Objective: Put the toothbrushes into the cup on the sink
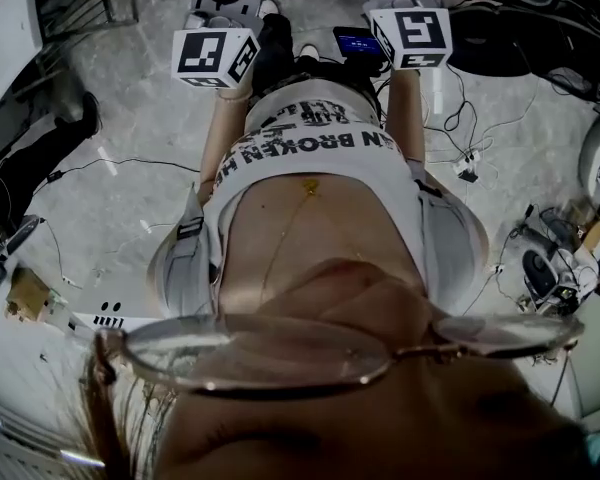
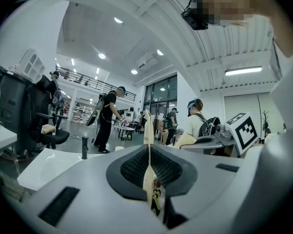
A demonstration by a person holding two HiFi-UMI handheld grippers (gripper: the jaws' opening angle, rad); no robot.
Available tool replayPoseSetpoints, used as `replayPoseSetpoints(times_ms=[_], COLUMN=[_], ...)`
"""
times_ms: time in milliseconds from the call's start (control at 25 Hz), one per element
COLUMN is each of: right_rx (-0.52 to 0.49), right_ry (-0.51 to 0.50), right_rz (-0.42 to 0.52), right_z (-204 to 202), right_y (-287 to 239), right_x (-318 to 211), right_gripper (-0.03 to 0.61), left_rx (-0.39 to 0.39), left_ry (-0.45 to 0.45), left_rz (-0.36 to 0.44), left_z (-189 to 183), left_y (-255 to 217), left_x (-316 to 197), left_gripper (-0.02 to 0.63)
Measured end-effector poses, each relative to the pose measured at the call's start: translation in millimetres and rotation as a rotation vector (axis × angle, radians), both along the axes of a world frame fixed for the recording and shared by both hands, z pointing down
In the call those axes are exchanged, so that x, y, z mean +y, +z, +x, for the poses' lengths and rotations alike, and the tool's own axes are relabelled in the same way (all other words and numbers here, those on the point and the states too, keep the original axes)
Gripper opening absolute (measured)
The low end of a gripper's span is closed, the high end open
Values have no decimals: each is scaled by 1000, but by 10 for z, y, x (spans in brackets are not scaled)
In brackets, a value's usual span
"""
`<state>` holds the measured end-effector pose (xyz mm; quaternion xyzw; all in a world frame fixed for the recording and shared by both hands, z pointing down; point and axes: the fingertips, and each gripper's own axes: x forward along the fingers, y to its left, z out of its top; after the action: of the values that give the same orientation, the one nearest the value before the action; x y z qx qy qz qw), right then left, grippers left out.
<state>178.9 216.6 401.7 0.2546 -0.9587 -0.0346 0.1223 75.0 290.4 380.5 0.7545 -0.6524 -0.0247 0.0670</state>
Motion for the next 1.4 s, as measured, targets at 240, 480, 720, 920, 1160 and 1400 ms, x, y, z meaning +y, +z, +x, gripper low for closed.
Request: replayPoseSetpoints(times_ms=[240,480,720,920,1160,1400], right_rx=[-3,3,10,12,12,5], right_ry=[41,68,77,89,105,135], right_rz=[-5,-4,4,11,13,12], right_z=[-378,-775,-1119,-1360,-1635,-1869], right_y=[-28,-72,-130,-142,-110,-102], right_x=[-399,-791,-1000,-1128,-1262,-1332], right_gripper=[60,60,60,60,60,60], left_rx=[-1,-6,8,14,11,-15], left_ry=[52,102,136,148,163,160], left_rz=[11,28,28,31,39,31], left_z=[-401,-791,-1090,-1344,-1630,-1909], left_y=[-61,-171,-186,-180,-156,-135], left_x=[-526,-998,-1250,-1398,-1535,-1613], left_gripper=[25,25,23,23,21,21])
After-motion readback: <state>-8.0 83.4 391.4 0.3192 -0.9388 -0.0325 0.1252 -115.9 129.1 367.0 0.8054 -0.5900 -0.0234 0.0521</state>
